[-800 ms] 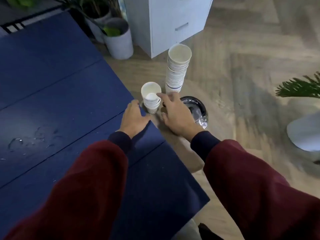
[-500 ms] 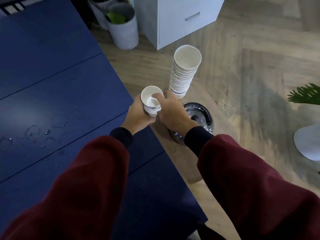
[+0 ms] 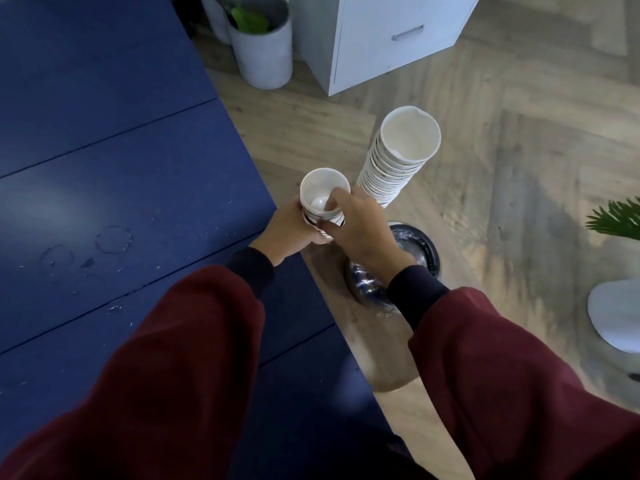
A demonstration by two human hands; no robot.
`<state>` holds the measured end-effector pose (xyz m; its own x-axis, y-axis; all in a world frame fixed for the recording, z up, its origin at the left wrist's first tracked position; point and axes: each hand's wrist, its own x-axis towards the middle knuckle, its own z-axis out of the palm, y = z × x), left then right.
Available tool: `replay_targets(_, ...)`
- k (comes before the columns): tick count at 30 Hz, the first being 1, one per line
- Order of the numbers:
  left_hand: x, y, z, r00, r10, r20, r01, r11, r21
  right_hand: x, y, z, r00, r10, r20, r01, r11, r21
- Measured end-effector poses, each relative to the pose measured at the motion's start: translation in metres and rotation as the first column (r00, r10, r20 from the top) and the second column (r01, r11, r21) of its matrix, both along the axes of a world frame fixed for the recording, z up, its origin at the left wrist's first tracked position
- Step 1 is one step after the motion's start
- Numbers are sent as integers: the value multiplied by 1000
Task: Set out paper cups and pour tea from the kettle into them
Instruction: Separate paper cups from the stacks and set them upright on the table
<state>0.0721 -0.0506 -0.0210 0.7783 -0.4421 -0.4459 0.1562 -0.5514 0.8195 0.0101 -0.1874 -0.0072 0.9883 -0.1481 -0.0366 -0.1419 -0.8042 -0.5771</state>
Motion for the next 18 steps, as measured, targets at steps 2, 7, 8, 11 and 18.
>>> replay_targets(2,-1,6,13,1000,24,-12,-25,998,-62,1,4,14,998,19,61,-18,1000,-9)
replay_targets(7,-16,43,63,991,129,47,-116,970,-215,2,31,73,978,115,172,-106,992,-65)
replay_targets(8,-23,55,75,987,150,56,-132,960,-247,0,40,89,976,132,176,-123,991,-60)
replay_targets(11,-55,98,107,962,259,92,-218,922,-319,-8,72,131,975,148,168,-166,981,98)
replay_targets(18,-139,221,114,904,425,43,-375,838,-396,-32,175,148,907,405,-116,-288,798,529)
